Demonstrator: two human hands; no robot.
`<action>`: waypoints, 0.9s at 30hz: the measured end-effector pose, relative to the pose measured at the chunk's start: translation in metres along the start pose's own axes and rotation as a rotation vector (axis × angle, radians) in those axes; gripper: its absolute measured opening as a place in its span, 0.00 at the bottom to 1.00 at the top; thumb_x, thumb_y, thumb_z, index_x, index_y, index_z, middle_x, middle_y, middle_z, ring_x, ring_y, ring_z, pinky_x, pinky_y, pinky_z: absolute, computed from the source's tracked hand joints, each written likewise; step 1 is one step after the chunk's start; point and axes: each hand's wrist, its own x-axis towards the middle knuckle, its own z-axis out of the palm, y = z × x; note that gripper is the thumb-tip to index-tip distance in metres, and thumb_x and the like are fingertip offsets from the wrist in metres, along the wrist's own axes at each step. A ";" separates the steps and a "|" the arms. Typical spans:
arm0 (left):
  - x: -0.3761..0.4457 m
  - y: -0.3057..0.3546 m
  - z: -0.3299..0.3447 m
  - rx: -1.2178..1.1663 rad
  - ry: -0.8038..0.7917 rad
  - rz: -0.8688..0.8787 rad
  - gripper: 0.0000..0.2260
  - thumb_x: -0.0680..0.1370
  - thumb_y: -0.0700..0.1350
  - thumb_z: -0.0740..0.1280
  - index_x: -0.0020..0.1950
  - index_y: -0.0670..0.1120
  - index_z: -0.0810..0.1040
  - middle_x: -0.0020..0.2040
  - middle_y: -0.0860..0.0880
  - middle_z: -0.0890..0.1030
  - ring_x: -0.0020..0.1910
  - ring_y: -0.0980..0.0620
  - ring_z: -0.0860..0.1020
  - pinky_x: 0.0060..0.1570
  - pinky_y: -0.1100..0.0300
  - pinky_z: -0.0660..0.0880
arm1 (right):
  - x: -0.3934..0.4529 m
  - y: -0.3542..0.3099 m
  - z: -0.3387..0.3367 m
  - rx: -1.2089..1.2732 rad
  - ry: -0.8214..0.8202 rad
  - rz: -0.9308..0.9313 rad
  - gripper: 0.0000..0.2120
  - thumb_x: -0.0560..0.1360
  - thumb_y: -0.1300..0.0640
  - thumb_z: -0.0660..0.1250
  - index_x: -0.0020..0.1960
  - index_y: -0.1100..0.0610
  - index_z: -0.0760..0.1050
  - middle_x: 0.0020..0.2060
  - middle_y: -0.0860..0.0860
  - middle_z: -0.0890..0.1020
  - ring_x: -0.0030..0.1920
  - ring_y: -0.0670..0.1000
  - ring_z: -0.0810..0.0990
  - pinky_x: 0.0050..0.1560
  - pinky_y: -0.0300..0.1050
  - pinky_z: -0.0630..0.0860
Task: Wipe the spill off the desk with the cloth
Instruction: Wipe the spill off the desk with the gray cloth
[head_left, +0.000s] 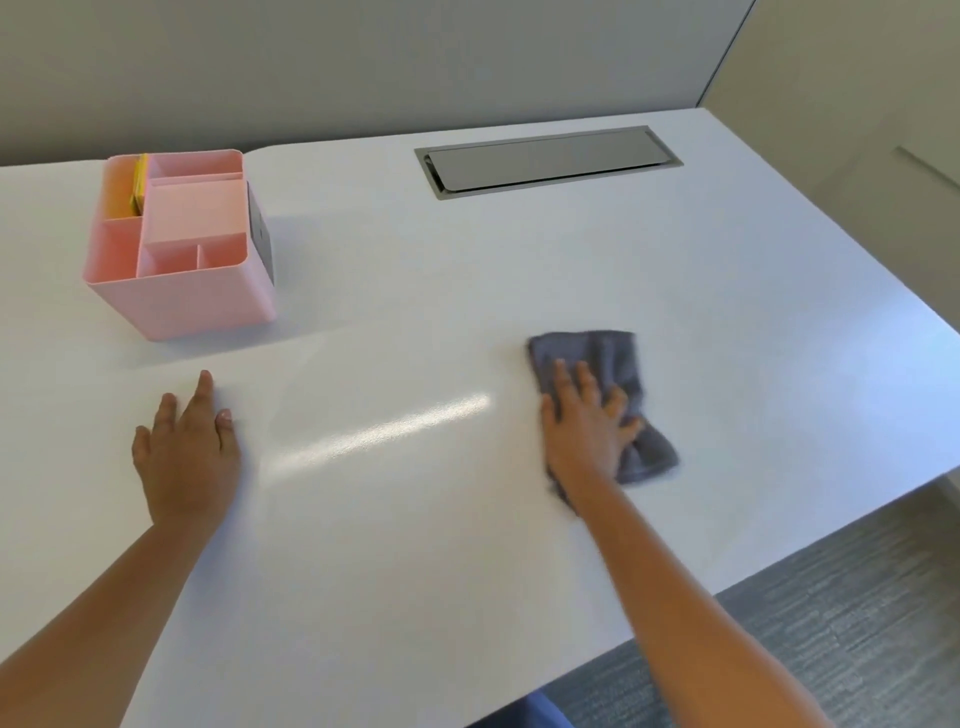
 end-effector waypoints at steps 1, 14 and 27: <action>0.000 -0.001 0.000 -0.003 0.001 -0.001 0.20 0.79 0.43 0.54 0.72 0.44 0.61 0.67 0.31 0.68 0.71 0.37 0.61 0.68 0.38 0.54 | -0.011 -0.030 0.011 0.000 -0.020 -0.078 0.26 0.78 0.44 0.52 0.75 0.42 0.51 0.75 0.44 0.57 0.73 0.60 0.54 0.66 0.71 0.51; 0.002 -0.003 -0.001 0.016 0.026 0.011 0.19 0.78 0.40 0.55 0.69 0.42 0.65 0.60 0.30 0.74 0.63 0.31 0.69 0.61 0.35 0.62 | -0.050 -0.047 0.034 -0.051 0.076 -0.609 0.20 0.70 0.39 0.58 0.57 0.46 0.76 0.63 0.44 0.77 0.66 0.54 0.73 0.59 0.68 0.69; 0.003 -0.003 0.000 -0.022 0.019 0.004 0.21 0.79 0.48 0.53 0.70 0.42 0.64 0.64 0.36 0.74 0.65 0.35 0.69 0.63 0.36 0.63 | 0.021 -0.154 0.037 0.041 -0.027 -0.419 0.20 0.80 0.46 0.51 0.69 0.48 0.67 0.72 0.45 0.66 0.73 0.56 0.56 0.68 0.65 0.52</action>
